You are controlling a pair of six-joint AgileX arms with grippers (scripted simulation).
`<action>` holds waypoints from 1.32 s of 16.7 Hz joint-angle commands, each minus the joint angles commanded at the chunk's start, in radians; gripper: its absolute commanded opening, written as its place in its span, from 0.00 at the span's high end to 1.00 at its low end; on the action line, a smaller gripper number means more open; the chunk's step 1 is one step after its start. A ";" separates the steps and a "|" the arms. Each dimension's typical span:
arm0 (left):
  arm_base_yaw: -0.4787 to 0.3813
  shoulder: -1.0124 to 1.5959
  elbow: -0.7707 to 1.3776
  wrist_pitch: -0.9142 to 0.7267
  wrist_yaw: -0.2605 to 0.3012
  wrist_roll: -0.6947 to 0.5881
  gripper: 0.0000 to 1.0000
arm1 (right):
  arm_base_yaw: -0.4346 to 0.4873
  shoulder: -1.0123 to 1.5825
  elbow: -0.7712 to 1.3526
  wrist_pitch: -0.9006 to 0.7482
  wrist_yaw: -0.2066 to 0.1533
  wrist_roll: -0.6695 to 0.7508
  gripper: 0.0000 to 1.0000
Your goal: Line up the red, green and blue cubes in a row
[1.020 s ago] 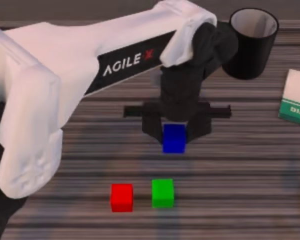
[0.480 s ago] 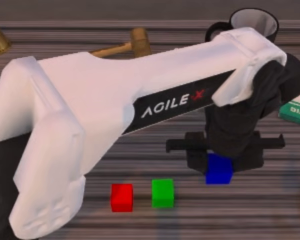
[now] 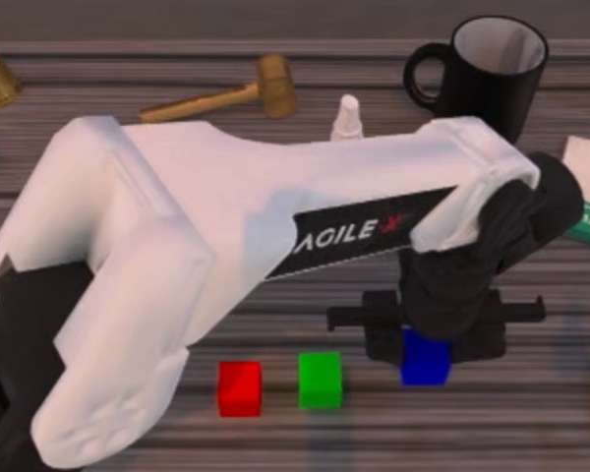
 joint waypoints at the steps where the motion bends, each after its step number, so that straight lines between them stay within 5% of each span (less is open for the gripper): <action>1: 0.000 0.006 -0.026 0.029 -0.001 0.000 1.00 | 0.000 0.000 0.000 0.000 0.000 0.000 0.00; 6: 0.000 0.013 -0.052 0.057 -0.003 -0.001 1.00 | 0.000 0.000 0.000 0.000 0.000 0.000 0.00; 19: 0.000 0.013 -0.052 0.057 -0.003 -0.001 0.02 | 0.000 0.000 0.000 0.000 0.000 0.000 0.00; 22: 0.000 0.013 -0.052 0.057 -0.003 -0.001 0.00 | 0.000 0.000 0.000 0.000 0.000 0.000 0.00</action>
